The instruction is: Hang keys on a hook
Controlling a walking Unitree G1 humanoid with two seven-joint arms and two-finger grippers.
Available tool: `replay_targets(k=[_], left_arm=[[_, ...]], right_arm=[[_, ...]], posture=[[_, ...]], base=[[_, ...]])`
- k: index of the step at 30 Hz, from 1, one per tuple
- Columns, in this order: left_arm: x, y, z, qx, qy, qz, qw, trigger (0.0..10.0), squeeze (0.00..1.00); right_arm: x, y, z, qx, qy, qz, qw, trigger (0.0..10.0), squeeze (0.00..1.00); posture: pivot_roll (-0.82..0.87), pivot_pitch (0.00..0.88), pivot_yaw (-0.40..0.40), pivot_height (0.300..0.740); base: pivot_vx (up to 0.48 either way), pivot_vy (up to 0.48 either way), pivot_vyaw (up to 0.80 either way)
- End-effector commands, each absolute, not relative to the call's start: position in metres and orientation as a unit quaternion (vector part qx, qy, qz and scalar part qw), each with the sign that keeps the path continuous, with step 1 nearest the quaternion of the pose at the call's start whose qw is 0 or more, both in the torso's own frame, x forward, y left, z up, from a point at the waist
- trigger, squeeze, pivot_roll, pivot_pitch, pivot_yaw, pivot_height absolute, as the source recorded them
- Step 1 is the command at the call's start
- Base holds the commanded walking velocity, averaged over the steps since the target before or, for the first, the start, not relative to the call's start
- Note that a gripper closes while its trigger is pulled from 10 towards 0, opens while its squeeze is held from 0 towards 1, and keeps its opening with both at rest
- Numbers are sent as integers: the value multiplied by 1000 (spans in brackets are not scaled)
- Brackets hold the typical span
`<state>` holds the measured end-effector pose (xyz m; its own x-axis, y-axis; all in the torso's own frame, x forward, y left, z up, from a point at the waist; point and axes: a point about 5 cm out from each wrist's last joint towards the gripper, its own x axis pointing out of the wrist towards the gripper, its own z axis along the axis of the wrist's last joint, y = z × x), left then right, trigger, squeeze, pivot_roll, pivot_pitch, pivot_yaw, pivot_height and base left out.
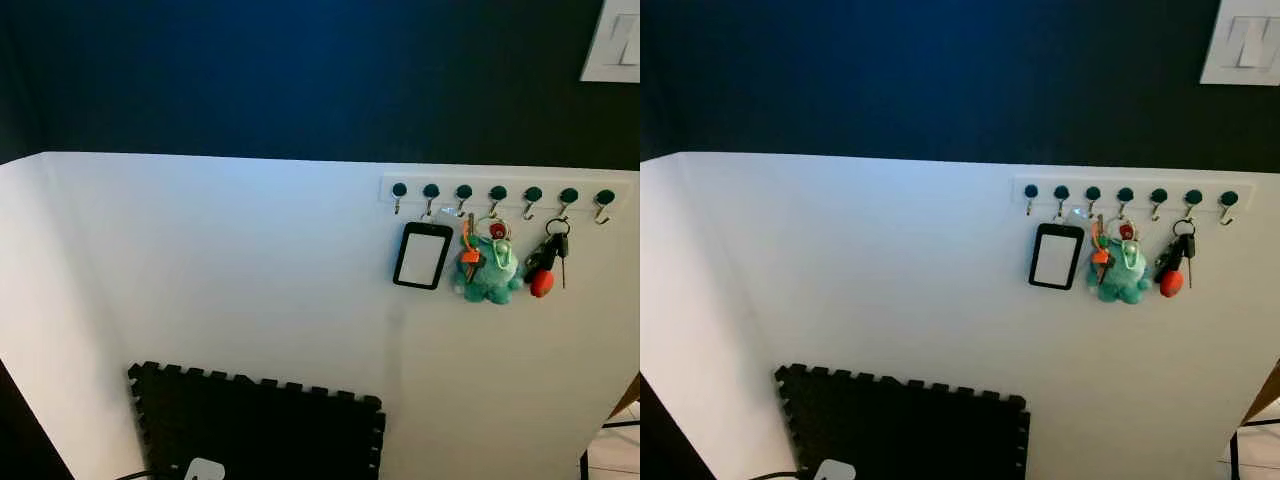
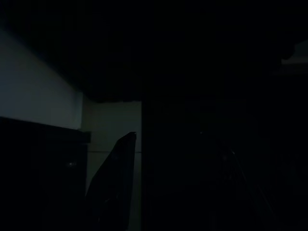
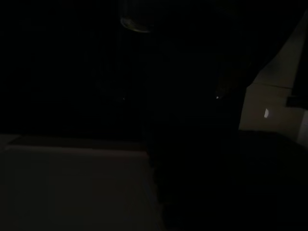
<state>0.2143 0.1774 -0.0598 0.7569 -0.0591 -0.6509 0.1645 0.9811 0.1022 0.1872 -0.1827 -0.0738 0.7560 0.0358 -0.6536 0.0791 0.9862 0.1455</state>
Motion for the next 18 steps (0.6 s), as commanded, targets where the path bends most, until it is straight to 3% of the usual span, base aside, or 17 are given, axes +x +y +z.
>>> replay_targets(k=[1,18], left_arm=[[214,174,-60,79,343,-66,934,10000,0],[215,174,-60,80,342,-66,934,10000,0]], right_arm=[[184,-182,-76,88,355,-17,931,10000,0],[185,-182,-75,88,353,-15,931,10000,0]], posture=[[56,15,19,740],[58,13,18,740]], base=[[0,0,-800],[0,0,-800]])
